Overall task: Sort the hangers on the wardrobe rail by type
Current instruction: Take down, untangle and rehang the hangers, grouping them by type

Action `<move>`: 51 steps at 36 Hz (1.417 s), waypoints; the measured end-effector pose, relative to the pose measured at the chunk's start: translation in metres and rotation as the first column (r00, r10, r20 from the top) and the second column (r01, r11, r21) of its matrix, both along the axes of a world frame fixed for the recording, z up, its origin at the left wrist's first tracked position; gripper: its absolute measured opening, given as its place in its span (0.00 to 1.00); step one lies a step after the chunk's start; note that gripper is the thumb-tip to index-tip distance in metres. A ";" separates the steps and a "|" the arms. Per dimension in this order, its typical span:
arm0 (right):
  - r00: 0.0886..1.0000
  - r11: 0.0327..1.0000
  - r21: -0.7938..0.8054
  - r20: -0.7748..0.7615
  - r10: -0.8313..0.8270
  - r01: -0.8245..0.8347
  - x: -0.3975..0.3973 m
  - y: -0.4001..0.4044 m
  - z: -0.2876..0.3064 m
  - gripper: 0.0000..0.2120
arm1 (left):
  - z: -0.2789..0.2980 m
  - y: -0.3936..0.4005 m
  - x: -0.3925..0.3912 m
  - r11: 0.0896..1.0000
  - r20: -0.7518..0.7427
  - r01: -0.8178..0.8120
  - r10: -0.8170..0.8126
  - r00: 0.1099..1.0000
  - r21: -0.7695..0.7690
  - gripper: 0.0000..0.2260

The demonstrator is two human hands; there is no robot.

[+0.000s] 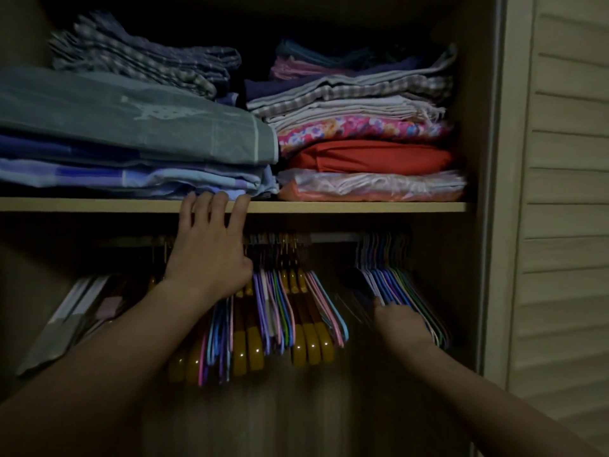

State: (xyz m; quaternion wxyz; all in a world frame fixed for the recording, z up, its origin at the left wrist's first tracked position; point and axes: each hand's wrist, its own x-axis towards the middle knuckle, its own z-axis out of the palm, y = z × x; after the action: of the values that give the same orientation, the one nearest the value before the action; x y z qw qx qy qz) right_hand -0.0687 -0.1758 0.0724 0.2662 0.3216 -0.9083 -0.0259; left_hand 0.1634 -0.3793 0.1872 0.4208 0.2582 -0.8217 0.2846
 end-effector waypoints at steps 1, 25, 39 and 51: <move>1.000 1.000 0.002 0.006 -0.011 0.011 0.000 0.002 0.002 0.24 | 0.000 0.000 0.000 1.000 -0.001 0.004 -0.004 1.000 0.003 0.45; 0.607 0.698 -0.716 0.543 0.580 -0.025 0.038 -0.026 -0.002 0.21 | -0.002 -0.004 0.004 0.995 0.001 0.100 -0.100 0.995 0.015 0.45; 0.723 0.597 -0.796 0.352 0.595 -0.104 0.032 -0.032 -0.005 0.14 | -0.002 -0.009 0.003 0.992 0.003 0.125 -0.125 0.992 0.009 0.46; 0.817 0.362 -0.894 -0.008 0.576 -0.264 0.025 -0.025 0.023 0.08 | -0.002 -0.015 0.002 0.994 0.014 0.113 -0.113 0.994 -0.003 0.47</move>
State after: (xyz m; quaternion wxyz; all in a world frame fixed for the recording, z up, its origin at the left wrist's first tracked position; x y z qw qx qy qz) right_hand -0.0438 -0.2005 0.0954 0.2427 0.3667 -0.7072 0.5537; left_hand 0.1651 -0.3939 0.1847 0.4313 0.2085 -0.8372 0.2637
